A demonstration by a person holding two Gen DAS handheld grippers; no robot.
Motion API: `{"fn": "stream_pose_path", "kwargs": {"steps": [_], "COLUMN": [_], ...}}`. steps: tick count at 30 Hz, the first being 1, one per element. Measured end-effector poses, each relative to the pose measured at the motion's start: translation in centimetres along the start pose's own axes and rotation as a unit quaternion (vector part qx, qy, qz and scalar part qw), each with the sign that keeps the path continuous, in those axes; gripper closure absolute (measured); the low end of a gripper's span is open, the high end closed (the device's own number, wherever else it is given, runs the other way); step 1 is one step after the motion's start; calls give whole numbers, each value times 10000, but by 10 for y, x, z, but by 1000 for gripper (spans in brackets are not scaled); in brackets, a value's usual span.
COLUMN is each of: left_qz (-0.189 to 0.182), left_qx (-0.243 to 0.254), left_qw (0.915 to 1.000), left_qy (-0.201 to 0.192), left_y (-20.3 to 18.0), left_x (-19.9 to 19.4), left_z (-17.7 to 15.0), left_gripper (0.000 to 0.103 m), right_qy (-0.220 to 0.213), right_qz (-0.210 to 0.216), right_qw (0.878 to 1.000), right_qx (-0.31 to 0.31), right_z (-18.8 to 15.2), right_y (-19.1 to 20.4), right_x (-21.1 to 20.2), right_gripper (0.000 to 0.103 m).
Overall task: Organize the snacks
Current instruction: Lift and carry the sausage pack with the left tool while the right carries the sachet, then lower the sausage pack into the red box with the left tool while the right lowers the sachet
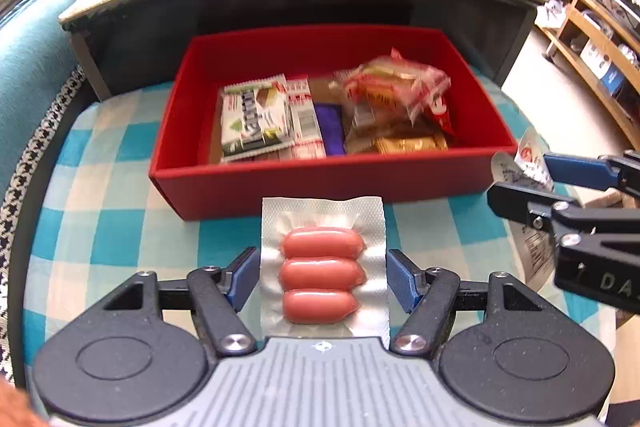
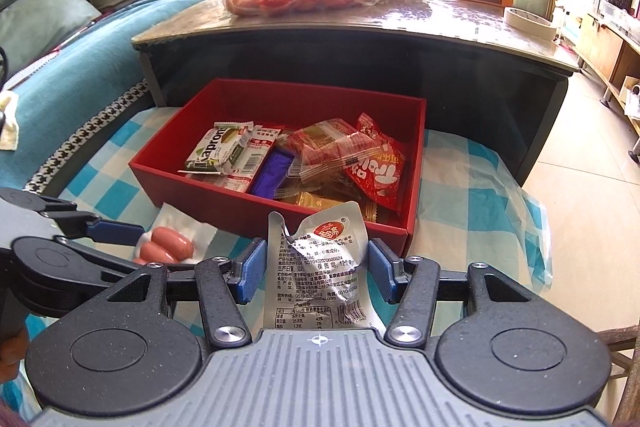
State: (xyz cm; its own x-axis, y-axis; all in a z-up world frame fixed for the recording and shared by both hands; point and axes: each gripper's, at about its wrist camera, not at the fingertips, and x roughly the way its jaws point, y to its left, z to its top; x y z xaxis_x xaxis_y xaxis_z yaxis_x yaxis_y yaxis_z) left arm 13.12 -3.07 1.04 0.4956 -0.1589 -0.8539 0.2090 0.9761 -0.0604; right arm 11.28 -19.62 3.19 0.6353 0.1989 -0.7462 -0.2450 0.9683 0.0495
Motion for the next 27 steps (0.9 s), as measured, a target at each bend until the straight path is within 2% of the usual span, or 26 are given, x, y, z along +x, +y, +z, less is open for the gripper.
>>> {"fn": "stream_pose_path", "kwargs": {"steps": [13, 20, 27], "left_qz": [89, 154, 227], "left_qx": [-146, -250, -271], "left_qw": [9987, 9978, 9977], "left_qy": [-472, -592, -583], "left_y": [1, 2, 2], "left_x": [-12, -2, 18], "left_z": [42, 71, 90], "left_gripper": [6, 6, 6], "right_qy": [-290, -438, -390], "right_qz": [-71, -81, -86], "right_qw": [9995, 9990, 9989], "right_qx": [-28, 102, 240], "right_z": [27, 51, 66], "right_y": [-2, -12, -25], "right_x": [2, 13, 37], "right_gripper": [40, 40, 40]}}
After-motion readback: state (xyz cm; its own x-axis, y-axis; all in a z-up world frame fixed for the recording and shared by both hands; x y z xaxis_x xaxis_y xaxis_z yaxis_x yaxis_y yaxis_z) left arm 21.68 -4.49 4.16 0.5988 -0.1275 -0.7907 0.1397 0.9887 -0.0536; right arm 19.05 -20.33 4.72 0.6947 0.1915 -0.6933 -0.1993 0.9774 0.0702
